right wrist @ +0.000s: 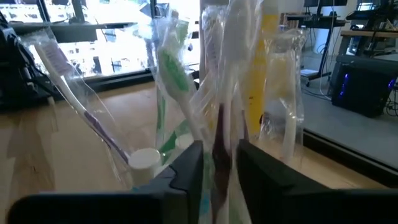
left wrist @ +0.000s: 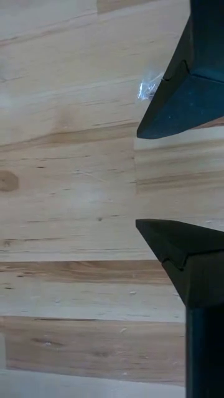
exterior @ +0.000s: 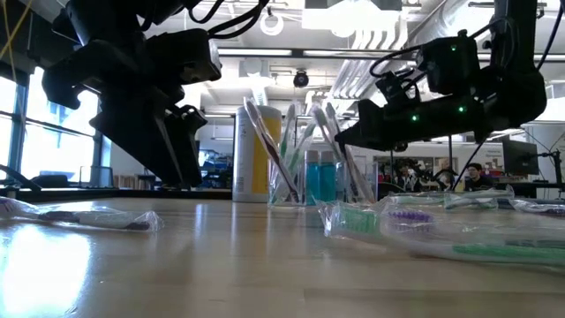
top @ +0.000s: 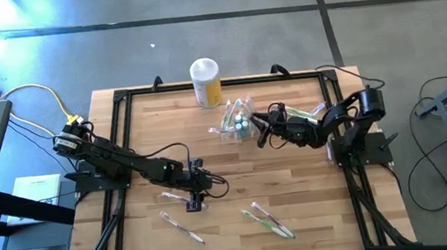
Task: Pick & Place toothbrushing station
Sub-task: Put the purple toothbrush into the transparent organizer
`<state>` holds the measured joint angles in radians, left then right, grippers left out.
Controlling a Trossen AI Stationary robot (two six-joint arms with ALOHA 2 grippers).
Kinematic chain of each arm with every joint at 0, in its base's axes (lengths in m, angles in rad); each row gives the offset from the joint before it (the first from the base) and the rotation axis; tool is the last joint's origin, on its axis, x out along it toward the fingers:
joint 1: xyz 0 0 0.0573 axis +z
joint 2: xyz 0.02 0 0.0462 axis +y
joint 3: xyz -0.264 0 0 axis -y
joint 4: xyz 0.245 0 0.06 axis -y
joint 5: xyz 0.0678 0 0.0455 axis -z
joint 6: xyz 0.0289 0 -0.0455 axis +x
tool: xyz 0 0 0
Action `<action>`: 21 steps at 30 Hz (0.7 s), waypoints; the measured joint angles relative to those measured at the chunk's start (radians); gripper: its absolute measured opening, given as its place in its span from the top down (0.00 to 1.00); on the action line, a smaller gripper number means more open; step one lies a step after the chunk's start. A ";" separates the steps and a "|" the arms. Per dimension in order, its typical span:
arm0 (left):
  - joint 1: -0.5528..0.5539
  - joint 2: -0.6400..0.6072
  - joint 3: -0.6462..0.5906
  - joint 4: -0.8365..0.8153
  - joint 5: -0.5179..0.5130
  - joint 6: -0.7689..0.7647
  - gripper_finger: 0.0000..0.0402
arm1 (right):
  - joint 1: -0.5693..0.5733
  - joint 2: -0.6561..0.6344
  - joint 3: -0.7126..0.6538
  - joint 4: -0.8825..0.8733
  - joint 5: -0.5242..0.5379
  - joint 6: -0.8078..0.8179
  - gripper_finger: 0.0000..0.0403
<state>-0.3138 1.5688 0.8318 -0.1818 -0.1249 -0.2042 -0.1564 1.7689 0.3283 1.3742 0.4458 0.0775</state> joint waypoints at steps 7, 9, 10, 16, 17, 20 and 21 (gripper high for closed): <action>0.000 0.000 0.000 0.000 0.001 -0.003 0.47 | 0.027 -0.013 0.000 -0.003 0.003 -0.003 0.54; 0.000 0.000 0.000 0.000 0.008 -0.008 0.47 | 0.039 -0.033 0.000 -0.015 0.034 -0.003 0.47; 0.000 0.000 0.000 0.000 0.009 -0.009 0.47 | 0.049 -0.046 0.000 -0.021 0.058 -0.004 0.43; 0.000 0.000 0.000 0.000 0.019 -0.020 0.47 | 0.148 -0.147 0.000 -0.075 0.319 -0.138 0.31; 0.000 0.000 0.000 -0.001 0.019 -0.030 0.47 | 0.172 -0.166 0.000 -0.081 0.385 -0.171 0.30; 0.000 -0.001 0.000 -0.023 0.029 -0.070 0.47 | 0.245 -0.220 0.000 -0.081 0.540 -0.282 0.29; 0.000 -0.001 0.000 -0.043 0.037 -0.090 0.47 | 0.267 -0.236 0.000 -0.083 0.567 -0.314 0.29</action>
<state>-0.3134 1.5681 0.8322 -0.2245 -0.0884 -0.2938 0.1104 1.5325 0.3279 1.2917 1.0128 -0.2367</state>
